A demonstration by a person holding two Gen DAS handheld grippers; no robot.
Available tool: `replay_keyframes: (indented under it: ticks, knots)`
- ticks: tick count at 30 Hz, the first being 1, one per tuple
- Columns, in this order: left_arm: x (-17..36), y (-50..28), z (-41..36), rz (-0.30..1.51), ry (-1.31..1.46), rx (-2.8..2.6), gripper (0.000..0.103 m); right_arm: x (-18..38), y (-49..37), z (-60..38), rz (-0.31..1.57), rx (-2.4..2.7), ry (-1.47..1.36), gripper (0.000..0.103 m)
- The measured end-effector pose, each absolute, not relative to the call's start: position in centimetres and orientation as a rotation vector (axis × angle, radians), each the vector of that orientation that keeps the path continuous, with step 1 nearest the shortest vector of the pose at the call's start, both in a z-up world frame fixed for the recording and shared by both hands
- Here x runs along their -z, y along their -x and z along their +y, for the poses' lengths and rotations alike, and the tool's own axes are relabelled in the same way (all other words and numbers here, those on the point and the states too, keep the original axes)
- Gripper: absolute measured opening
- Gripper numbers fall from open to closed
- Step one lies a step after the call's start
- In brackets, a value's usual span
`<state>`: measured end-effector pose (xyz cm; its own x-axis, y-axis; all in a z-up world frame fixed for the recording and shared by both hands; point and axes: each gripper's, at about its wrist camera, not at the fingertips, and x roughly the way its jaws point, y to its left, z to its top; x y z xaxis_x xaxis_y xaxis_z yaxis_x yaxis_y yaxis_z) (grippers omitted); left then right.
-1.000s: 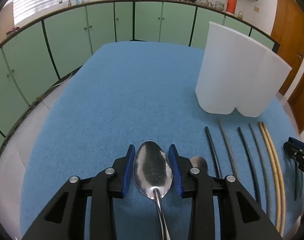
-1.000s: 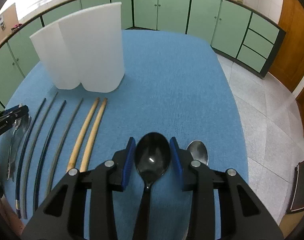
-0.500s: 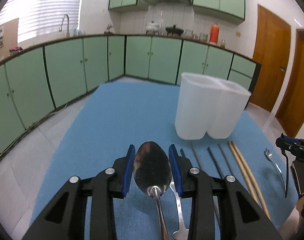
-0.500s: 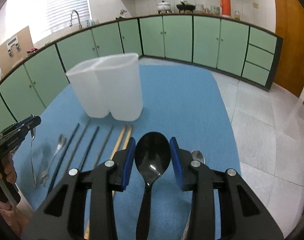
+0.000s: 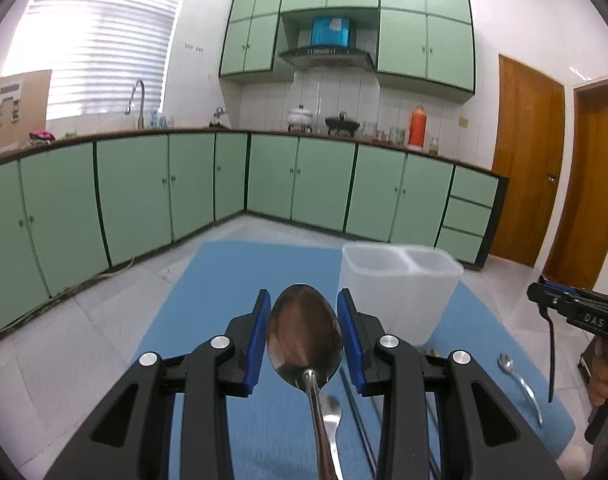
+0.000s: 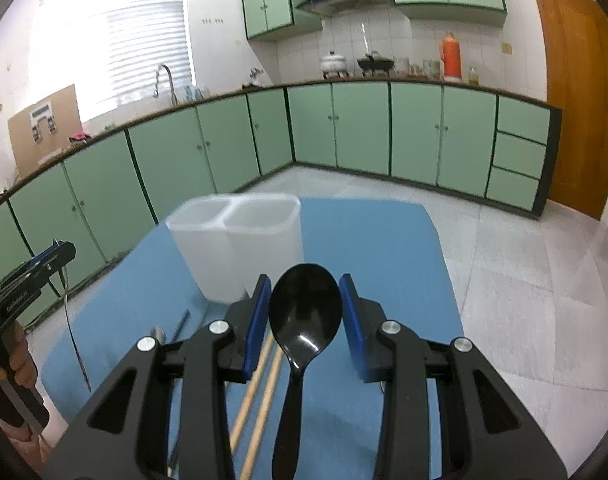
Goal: Organize utensils
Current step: 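Lift both spoons over the white holder and open both tools to drop them in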
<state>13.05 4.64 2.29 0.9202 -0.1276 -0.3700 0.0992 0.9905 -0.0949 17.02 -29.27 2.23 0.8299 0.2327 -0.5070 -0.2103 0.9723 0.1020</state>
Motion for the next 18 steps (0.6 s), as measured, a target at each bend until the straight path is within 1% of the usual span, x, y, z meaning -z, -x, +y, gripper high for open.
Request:
replay_keyframes:
  ticks: [6, 11, 15, 18]
  knots:
    - [-6.4, -14.9, 3.8, 0.274, 0.092, 0.142, 0.034, -5.3, -20.5, -28.0, 0.465, -0.250, -0.056, 0.034]
    - [-9.9, -18.6, 1.4, 0.152, 0.091, 0.158, 0.034, -7.5, -24.3, -26.9, 0.391, -0.229, -0.078, 0.034]
    - [-11.0, -22.4, -0.6, 0.085, 0.088, 0.144, 0.034, -8.1, -28.2, -26.2, 0.352, -0.203, -0.089, 0.034]
    - [-10.9, -25.5, -1.9, 0.054, 0.086, 0.134, 0.034, -7.9, -30.8, -25.8, 0.332, -0.196, -0.106, 0.034]
